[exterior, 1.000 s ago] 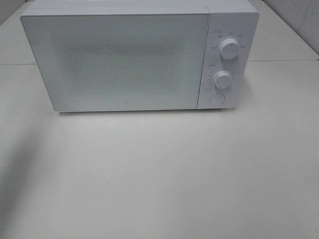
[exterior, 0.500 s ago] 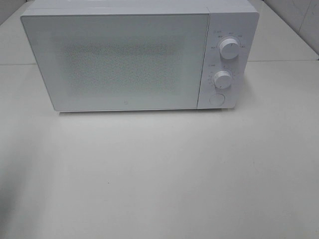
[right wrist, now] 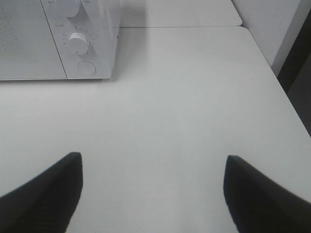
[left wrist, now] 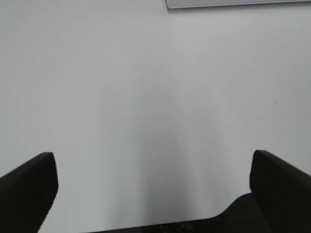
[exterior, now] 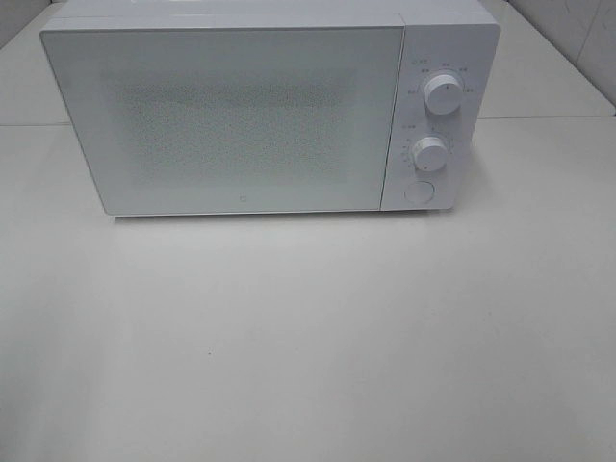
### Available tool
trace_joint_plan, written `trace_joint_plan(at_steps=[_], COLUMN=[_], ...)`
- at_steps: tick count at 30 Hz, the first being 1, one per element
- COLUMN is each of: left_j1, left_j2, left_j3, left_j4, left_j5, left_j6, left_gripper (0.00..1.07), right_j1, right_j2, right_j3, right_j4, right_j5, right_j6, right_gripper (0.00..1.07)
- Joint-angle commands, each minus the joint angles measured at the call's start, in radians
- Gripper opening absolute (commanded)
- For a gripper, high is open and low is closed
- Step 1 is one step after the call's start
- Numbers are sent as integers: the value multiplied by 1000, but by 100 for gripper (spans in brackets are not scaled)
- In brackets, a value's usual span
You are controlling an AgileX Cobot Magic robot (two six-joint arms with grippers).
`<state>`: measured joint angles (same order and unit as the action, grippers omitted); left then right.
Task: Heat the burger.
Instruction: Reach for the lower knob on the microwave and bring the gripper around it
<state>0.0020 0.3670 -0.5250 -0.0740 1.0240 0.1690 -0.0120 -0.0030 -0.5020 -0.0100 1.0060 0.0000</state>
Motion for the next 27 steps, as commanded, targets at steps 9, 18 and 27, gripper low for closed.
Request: trace_joint_plan(at_steps=[9,18,27], left_j1=[1,1,1], left_j2=[-322,-396,-396], left_j3=[17,19,19], left_j4=[-10,3,3], left_j5=[25,25,24], left_j6=[5,-5,-6], left_gripper=[105,105,105], right_j1=[-4,-4,-4], right_j2=[-31,-30,-30], right_j3=[1,1,1], right_j4=[-4,-4,-4], right_j5=[-7,-7,-7], right_j6=[0,0,0], right_gripper=[75,75,75])
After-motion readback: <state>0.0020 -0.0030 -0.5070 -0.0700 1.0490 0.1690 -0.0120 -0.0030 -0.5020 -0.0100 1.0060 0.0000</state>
